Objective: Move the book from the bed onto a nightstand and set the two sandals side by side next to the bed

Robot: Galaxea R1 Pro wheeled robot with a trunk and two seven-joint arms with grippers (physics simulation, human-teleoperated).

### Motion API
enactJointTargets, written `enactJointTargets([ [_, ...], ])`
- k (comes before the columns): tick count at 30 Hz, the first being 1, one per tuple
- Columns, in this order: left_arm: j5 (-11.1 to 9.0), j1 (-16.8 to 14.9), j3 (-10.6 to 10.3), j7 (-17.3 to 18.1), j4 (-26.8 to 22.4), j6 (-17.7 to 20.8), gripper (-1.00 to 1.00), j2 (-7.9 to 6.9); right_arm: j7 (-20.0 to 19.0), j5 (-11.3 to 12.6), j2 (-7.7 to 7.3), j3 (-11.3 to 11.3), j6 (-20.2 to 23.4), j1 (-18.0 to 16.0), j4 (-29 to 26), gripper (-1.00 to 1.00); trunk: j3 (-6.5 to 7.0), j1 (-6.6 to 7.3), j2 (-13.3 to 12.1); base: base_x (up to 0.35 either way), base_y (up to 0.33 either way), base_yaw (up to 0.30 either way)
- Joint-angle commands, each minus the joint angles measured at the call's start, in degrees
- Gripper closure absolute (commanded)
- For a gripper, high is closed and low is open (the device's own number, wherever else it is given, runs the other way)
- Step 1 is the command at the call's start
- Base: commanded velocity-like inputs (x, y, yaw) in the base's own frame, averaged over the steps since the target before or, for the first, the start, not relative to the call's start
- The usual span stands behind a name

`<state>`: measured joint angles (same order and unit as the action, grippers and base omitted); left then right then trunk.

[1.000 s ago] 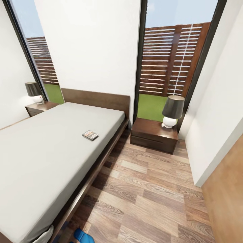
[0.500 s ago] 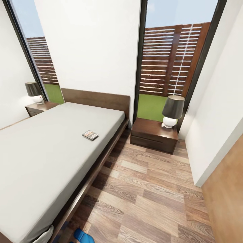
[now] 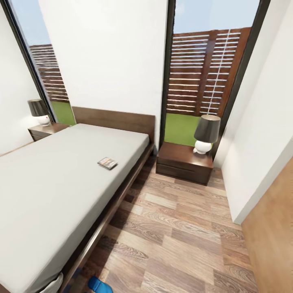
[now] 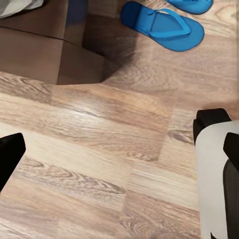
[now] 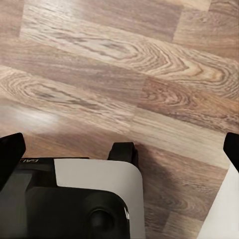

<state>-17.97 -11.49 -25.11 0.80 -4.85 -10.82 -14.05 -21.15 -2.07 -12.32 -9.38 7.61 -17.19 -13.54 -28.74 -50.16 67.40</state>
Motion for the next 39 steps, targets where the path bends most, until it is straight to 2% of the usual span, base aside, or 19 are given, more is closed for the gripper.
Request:
enactJointTargets([
  [1, -0.6, 0.0, -0.5, 0.1, 0.0, -0.2, -1.0, 0.0, -0.7, -0.2, 0.06, -0.4, 0.4, 0.0, -0.1, -1.0, -0.05, 0.0, 0.0, 0.0, 0.0, -0.16],
  [11, -0.6, 0.0, -0.7, 0.1, 0.0, -0.2, -1.0, 0.1, -1.8, -0.4, 0.25, -0.2, 0.3, 0.0, -0.1, -1.0, -0.05, 0.0, 0.0, 0.0, 0.0, -0.235],
  [39, -0.6, 0.0, -0.7, 0.1, -0.1, -0.2, -1.0, 0.51, -1.7, -0.6, 0.37, 0.2, 0.3, 0.0, 0.2, -1.0, -0.48, 0.0, 0.0, 0.0, 0.0, -0.278],
])
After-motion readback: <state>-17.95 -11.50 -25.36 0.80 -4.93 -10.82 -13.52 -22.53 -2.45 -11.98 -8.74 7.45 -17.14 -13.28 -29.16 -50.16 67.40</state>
